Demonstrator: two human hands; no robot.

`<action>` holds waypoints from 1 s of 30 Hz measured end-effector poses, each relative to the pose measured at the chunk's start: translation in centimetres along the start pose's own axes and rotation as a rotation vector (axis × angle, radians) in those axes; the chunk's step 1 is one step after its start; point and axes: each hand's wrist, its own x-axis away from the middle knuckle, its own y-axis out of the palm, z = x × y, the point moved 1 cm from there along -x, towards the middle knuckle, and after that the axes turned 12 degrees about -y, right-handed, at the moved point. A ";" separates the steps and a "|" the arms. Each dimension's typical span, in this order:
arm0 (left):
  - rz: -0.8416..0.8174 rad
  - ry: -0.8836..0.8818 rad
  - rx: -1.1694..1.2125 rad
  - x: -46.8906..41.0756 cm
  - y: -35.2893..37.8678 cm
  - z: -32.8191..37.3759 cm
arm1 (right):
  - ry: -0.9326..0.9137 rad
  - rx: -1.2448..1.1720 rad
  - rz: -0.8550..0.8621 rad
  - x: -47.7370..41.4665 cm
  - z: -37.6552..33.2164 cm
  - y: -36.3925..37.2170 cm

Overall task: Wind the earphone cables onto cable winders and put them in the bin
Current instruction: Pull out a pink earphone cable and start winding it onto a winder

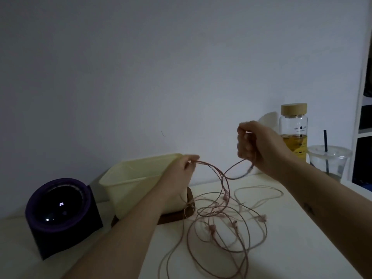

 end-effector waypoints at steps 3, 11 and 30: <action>0.011 0.018 0.102 0.1 -3.3 3.0 | 0.043 0.431 -0.227 -0.1 1.4 -1.3; 0.015 0.161 0.110 2.4 -8.8 7.4 | -0.117 0.823 -0.404 0.9 1.1 3.4; 0.499 -0.009 0.498 4.0 -21.6 2.7 | -0.018 0.711 -0.232 -3.1 3.6 5.6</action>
